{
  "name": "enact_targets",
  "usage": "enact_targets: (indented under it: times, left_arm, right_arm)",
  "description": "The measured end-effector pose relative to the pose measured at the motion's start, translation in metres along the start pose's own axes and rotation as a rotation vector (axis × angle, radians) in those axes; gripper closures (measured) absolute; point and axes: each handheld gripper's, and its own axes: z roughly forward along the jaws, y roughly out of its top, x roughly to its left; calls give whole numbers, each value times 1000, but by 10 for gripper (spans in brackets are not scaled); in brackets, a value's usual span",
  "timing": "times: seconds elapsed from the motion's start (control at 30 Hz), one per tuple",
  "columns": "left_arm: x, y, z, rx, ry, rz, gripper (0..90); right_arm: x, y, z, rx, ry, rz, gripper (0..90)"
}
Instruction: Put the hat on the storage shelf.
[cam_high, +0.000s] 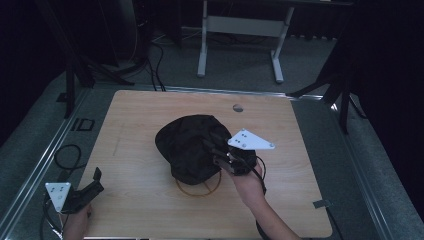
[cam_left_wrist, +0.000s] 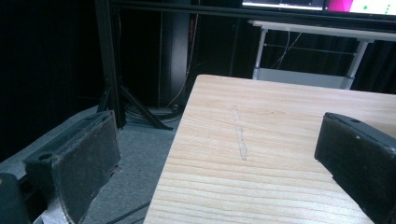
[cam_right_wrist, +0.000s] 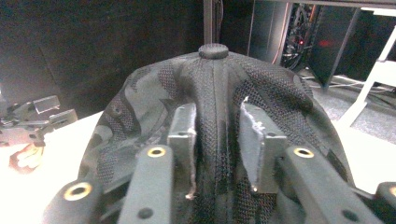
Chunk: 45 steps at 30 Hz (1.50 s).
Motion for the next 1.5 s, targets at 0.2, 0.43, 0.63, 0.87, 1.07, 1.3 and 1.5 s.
enact_targets:
  times: [0.2,0.43,0.63,0.87,1.07,1.3,1.5]
  left_arm:
    - [0,0,0,1,1,0,5]
    - [0,0,0,1,1,0,5]
    - [0,0,0,1,2,0,5]
    - [0,0,0,1,3,1,5]
    - [0,0,0,2,5,1,5]
    - [0,0,0,1,3,1,5]
    - [-1,0,0,0,3,2,5]
  right_arm:
    - [-3,5,-8,-22,-12,-3,583]
    - [-13,11,-21,-30,-30,-13,471]
    - [-33,9,-36,-37,-75,-10,362]
    - [-58,-3,-54,-21,-126,-18,281]
    - [-72,-12,-66,-16,-143,-23,179]
    - [-92,-38,-74,19,-162,18,132]
    - [-108,-63,-76,32,-212,35,126]
